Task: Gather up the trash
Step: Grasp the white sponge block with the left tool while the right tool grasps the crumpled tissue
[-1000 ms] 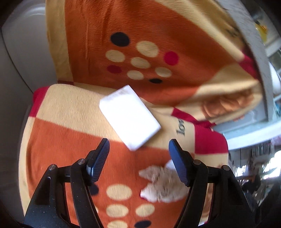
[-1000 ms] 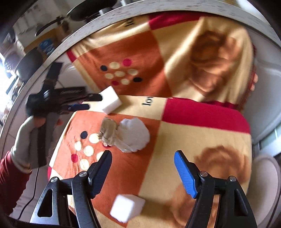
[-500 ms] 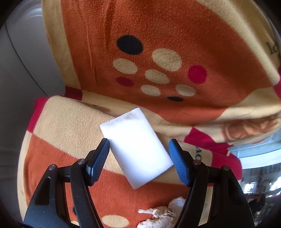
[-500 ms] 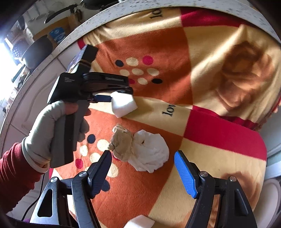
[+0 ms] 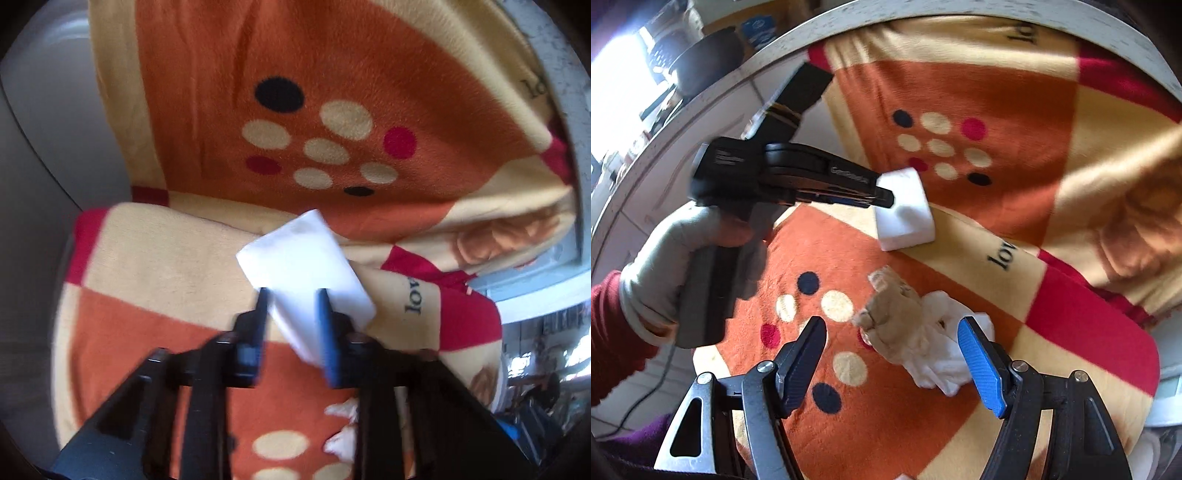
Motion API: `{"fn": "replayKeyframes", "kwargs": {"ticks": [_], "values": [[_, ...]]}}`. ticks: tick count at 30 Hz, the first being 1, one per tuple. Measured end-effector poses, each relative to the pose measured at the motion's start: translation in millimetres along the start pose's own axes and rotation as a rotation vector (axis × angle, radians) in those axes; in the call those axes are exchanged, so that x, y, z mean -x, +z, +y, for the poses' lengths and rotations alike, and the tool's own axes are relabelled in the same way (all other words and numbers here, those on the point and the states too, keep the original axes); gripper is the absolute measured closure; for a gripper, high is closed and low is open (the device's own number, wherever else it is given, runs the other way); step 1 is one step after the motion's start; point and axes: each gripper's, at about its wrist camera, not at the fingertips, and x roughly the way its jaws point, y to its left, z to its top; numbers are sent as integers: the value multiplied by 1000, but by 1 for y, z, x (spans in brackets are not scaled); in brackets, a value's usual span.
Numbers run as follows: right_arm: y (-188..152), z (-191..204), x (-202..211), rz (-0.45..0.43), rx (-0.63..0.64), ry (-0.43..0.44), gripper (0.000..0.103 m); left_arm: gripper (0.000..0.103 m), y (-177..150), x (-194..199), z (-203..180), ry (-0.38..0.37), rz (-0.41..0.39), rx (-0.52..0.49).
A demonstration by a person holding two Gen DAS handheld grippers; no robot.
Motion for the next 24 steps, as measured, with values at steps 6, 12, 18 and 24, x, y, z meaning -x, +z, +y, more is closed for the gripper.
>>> {"fn": "replayKeyframes", "kwargs": {"ticks": [6,12,18,24], "values": [[13,2,-18,17,1,-12,32,81,-2,2,12,-103,21,23],[16,-3,-10,10,-10,-23,32,34,9,4,8,-127,-28,108],[6,-9,-2,-3,-28,-31,32,34,12,-23,-15,3,2,103],[-1,-16,-1,-4,-50,-24,32,31,12,-41,-18,75,1,139]]}}
